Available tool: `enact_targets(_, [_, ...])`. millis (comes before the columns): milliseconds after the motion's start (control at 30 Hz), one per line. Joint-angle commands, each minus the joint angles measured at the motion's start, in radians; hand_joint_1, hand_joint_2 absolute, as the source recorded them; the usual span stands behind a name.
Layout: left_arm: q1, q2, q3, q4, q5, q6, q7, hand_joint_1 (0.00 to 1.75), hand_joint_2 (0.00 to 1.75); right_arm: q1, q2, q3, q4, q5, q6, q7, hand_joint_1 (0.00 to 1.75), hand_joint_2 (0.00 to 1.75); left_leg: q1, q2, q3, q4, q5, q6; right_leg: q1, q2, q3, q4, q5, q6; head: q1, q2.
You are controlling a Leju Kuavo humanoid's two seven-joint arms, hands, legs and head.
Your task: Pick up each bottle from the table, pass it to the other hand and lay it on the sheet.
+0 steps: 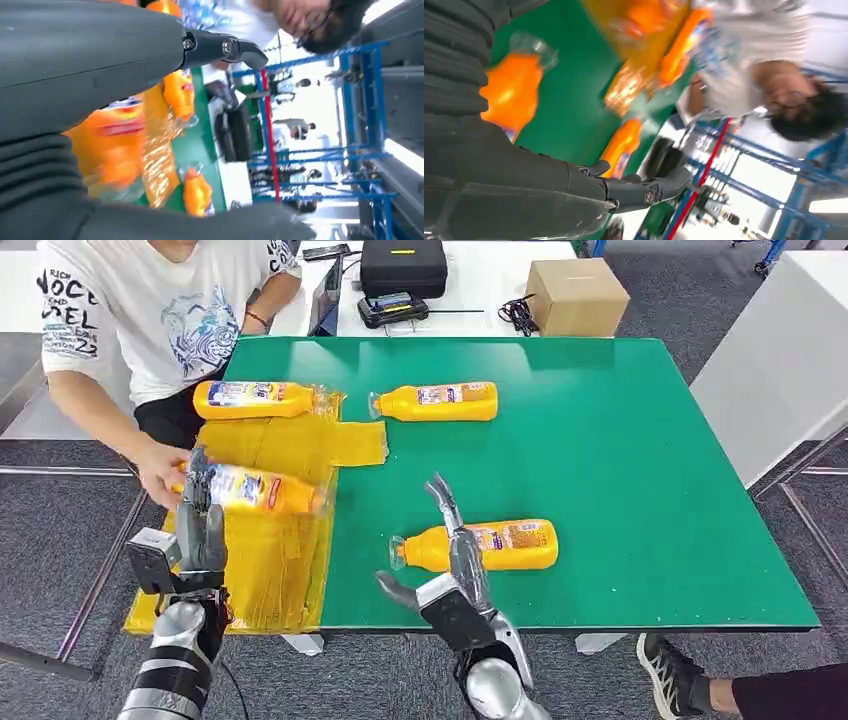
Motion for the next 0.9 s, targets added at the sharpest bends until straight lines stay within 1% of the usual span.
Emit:
enact_targets(33, [0.118,-0.045,-0.019,-0.207,-0.031,0.123,-0.019,0.00,1.75,-0.138,-0.159,-0.118,0.169,0.152,-0.006,0.132,0.00,1.75,0.002,0.004,0.003,0.000,-0.002,-0.001,0.002,0.004,0.004,-0.003,0.001,-0.002,0.000,0.000])
enact_targets(67, [0.123,-0.042,-0.028,-0.205,-0.031,0.130,-0.019,0.00,1.75,-0.146,-0.162,-0.128,0.185,0.157,0.010,0.139,0.00,1.75,0.003,0.005,0.004,0.000,-0.002,-0.001,0.003,0.004,0.006,-0.004,0.001,-0.002,0.000,0.000])
enact_targets(100, [0.137,-0.045,-0.033,-0.196,-0.042,0.137,-0.019,0.00,1.75,-0.155,-0.191,-0.120,0.206,0.199,0.033,0.168,0.00,1.75,0.001,0.003,0.003,-0.001,-0.001,-0.001,0.001,0.002,0.004,-0.003,0.001,-0.001,0.000,0.000])
enact_targets(167, [0.149,-0.047,-0.036,-0.204,-0.041,0.140,-0.019,0.00,1.75,-0.152,-0.200,-0.128,0.214,0.197,0.034,0.165,0.00,1.75,0.000,0.002,0.003,-0.001,-0.001,-0.001,0.001,0.002,0.004,-0.003,0.001,-0.001,0.000,0.000])
enact_targets(233, [0.156,-0.038,-0.051,-0.197,-0.045,0.145,-0.019,0.00,1.75,-0.160,-0.201,-0.132,0.229,0.222,0.050,0.185,0.00,1.75,0.001,0.002,0.004,0.000,-0.002,-0.002,0.001,0.001,0.005,-0.003,0.000,-0.002,0.000,0.000])
enact_targets(267, [0.154,-0.042,-0.044,-0.160,-0.033,0.128,-0.019,0.00,1.75,-0.180,-0.216,-0.128,0.245,0.250,0.059,0.211,0.00,1.75,-0.001,0.000,0.001,0.000,-0.001,-0.001,0.000,0.000,0.002,-0.002,0.000,-0.001,0.001,0.000])
enact_targets(300, [0.154,-0.046,-0.043,-0.140,-0.041,0.120,-0.019,0.00,1.75,-0.214,-0.230,-0.129,0.281,0.253,0.085,0.225,0.00,1.75,0.001,0.002,0.003,0.000,-0.002,-0.002,0.001,0.002,0.004,-0.003,0.000,-0.002,0.000,0.000])
enact_targets(333, [0.155,-0.048,-0.046,-0.125,-0.044,0.115,-0.019,0.00,1.75,-0.234,-0.236,-0.129,0.306,0.253,0.109,0.237,0.00,1.75,0.000,0.002,0.002,0.000,-0.001,-0.001,0.000,0.002,0.003,-0.003,0.000,-0.002,0.000,0.000])
enact_targets(400, [0.157,-0.051,-0.050,-0.121,-0.050,0.116,-0.019,0.00,1.75,-0.259,-0.242,-0.128,0.336,0.254,0.126,0.239,0.00,1.75,0.001,0.004,0.003,0.000,-0.002,-0.002,0.001,0.004,0.004,-0.003,0.001,-0.003,0.000,0.000])
enact_targets(433, [0.153,-0.054,-0.058,-0.098,-0.061,0.112,-0.019,0.00,1.75,-0.286,-0.244,-0.123,0.382,0.258,0.145,0.241,0.00,1.75,0.000,0.003,0.002,0.000,-0.001,-0.001,0.000,0.002,0.002,-0.002,0.001,-0.002,0.000,0.000])
enact_targets(467, [0.153,-0.054,-0.058,-0.098,-0.061,0.112,-0.019,0.00,1.75,-0.286,-0.244,-0.123,0.382,0.258,0.145,0.241,0.00,1.75,0.000,0.003,0.002,0.000,-0.001,-0.001,0.000,0.003,0.002,-0.002,0.001,-0.002,0.000,0.000])
enact_targets(533, [0.140,-0.055,-0.076,-0.059,-0.090,0.117,-0.019,0.00,1.75,-0.326,-0.241,-0.114,0.450,0.240,0.200,0.249,0.00,1.75,-0.001,0.002,0.001,0.000,0.000,-0.001,0.000,0.002,0.001,-0.002,0.001,-0.001,0.000,0.000])
enact_targets(600, [0.129,-0.058,-0.077,-0.042,-0.094,0.117,-0.019,0.00,1.75,-0.348,-0.245,-0.103,0.491,0.236,0.218,0.252,0.00,1.75,0.000,0.003,0.002,0.000,-0.001,-0.001,0.000,0.002,0.002,-0.002,0.001,-0.002,0.000,0.000])
enact_targets(633, [0.122,-0.055,-0.086,-0.031,-0.101,0.112,-0.019,0.00,1.75,-0.373,-0.251,-0.089,0.538,0.209,0.273,0.244,0.00,1.75,0.000,0.002,0.002,-0.001,0.000,-0.001,0.000,0.002,0.002,-0.002,0.001,-0.001,0.000,0.000])
enact_targets(733, [0.122,-0.048,-0.115,-0.071,-0.111,0.161,-0.019,0.00,1.75,-0.419,-0.271,-0.065,0.605,0.181,0.328,0.232,0.00,1.75,0.000,0.002,0.001,0.000,-0.001,-0.001,0.001,0.002,0.002,-0.002,0.001,-0.001,0.000,0.000])
enact_targets(900, [0.122,-0.047,-0.115,-0.071,-0.092,0.154,-0.019,0.00,1.75,-0.429,-0.274,-0.059,0.619,0.164,0.350,0.228,0.00,1.75,0.000,0.002,0.001,0.001,-0.001,-0.001,0.000,0.001,0.001,-0.001,0.000,-0.002,0.000,0.000])
